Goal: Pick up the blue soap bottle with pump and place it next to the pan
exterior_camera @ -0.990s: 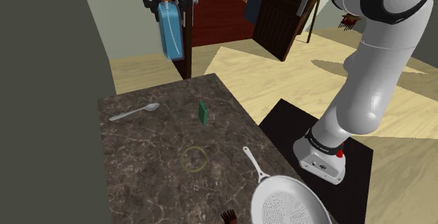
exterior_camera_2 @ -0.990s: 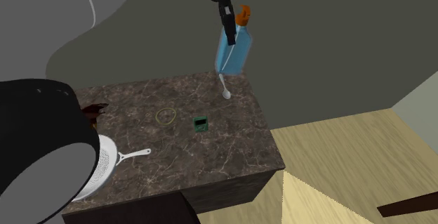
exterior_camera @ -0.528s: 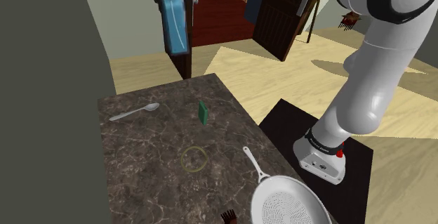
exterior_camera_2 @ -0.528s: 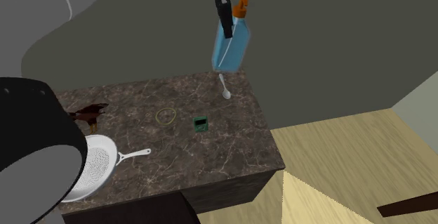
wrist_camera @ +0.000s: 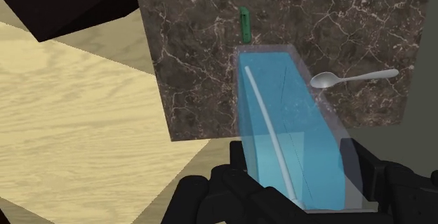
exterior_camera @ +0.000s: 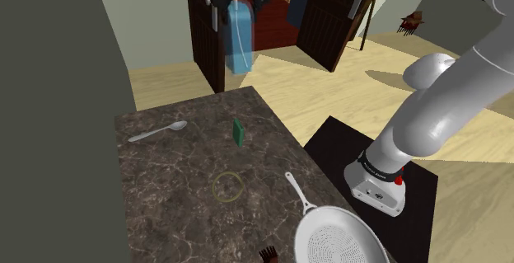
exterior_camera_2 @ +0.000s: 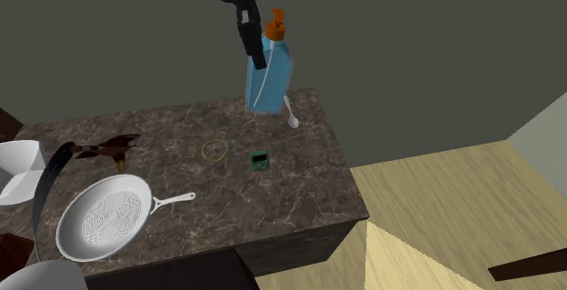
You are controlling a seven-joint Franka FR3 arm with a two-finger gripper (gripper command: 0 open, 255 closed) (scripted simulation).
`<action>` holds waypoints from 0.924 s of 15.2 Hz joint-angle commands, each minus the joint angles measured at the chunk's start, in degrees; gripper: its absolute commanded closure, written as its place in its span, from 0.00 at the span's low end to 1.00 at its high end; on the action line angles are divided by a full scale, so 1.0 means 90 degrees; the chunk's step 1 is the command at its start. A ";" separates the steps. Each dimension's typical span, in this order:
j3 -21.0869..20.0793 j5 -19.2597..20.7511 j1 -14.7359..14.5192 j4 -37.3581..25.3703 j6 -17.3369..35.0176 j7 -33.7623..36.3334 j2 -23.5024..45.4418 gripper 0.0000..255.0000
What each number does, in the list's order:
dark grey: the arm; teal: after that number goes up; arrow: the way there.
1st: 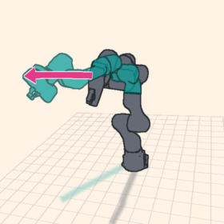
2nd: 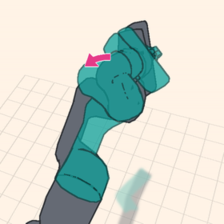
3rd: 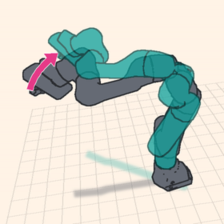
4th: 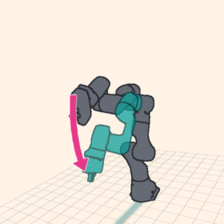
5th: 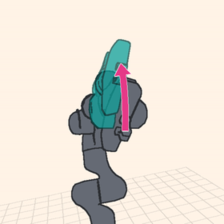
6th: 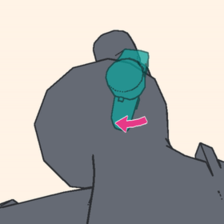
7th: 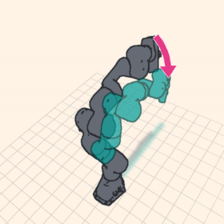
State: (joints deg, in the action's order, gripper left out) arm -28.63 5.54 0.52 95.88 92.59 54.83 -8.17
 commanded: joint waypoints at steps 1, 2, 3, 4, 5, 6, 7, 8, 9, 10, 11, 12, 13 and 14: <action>0.0121 -0.0281 -0.0002 0.0581 0.0057 -0.0149 -0.0611 1.00; 0.0181 -0.0396 -0.0029 0.0831 0.0058 -0.0207 -0.0891 1.00; 0.0243 -0.0502 -0.0066 0.1070 0.0049 -0.0262 -0.1164 1.00; 0.0302 -0.0600 -0.0106 0.1297 0.0029 -0.0313 -0.1433 1.00; 0.0362 -0.0691 -0.0153 0.1514 0.0000 -0.0360 -0.1697 1.00; 0.0420 -0.0774 -0.0204 0.1722 -0.0038 -0.0402 -0.1957 1.00; 0.0478 -0.0849 -0.0261 0.1920 -0.0084 -0.0439 -0.2213 1.00; 0.0533 -0.0919 -0.0318 0.2108 -0.0140 -0.0473 -0.2467 1.00; 0.0587 -0.0982 -0.0380 0.2288 -0.0203 -0.0501 -0.2716 1.00; 0.0638 -0.1041 -0.0442 0.2459 -0.0275 -0.0525 -0.2964 1.00; 0.0686 -0.1095 -0.0506 0.2622 -0.0354 -0.0546 -0.3209 1.00; 0.0733 -0.1144 -0.0571 0.2776 -0.0442 -0.0563 -0.3451 1.00; 0.0770 -0.1182 -0.0626 0.2898 -0.0520 -0.0573 -0.3652 1.00; 0.0764 -0.1194 -0.0639 0.3006 -0.0443 -0.0569 -0.3683 1.00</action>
State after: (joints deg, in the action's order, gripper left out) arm -22.00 -4.87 -4.81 121.55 88.72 49.79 -39.83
